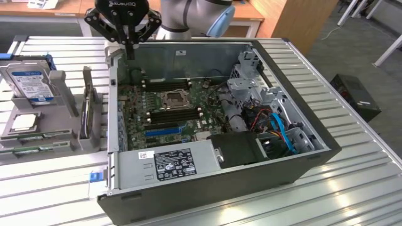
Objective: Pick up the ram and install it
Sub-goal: 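Reach for the ram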
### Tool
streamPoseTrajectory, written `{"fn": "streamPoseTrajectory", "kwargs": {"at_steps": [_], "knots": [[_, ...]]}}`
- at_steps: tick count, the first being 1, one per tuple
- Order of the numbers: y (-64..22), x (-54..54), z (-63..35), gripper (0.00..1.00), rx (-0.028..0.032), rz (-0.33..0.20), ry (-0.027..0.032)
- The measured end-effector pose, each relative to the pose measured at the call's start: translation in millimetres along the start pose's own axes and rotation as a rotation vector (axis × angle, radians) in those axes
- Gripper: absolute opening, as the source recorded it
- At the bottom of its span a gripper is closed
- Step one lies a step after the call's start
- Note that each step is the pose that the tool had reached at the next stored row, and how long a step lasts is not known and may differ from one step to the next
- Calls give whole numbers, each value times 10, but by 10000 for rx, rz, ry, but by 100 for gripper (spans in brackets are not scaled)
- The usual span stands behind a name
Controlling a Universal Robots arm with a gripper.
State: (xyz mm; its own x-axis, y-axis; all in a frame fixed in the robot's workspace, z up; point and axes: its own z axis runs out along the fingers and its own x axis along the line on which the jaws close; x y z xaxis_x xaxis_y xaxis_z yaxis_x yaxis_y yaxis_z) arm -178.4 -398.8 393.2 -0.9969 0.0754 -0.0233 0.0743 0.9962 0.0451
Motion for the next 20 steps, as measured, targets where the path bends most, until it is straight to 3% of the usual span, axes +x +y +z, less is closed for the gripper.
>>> {"fn": "streamPoseTrajectory", "kwargs": {"at_steps": [20], "knots": [[-30, 400, -9, 10, -1, 0, -1]]}}
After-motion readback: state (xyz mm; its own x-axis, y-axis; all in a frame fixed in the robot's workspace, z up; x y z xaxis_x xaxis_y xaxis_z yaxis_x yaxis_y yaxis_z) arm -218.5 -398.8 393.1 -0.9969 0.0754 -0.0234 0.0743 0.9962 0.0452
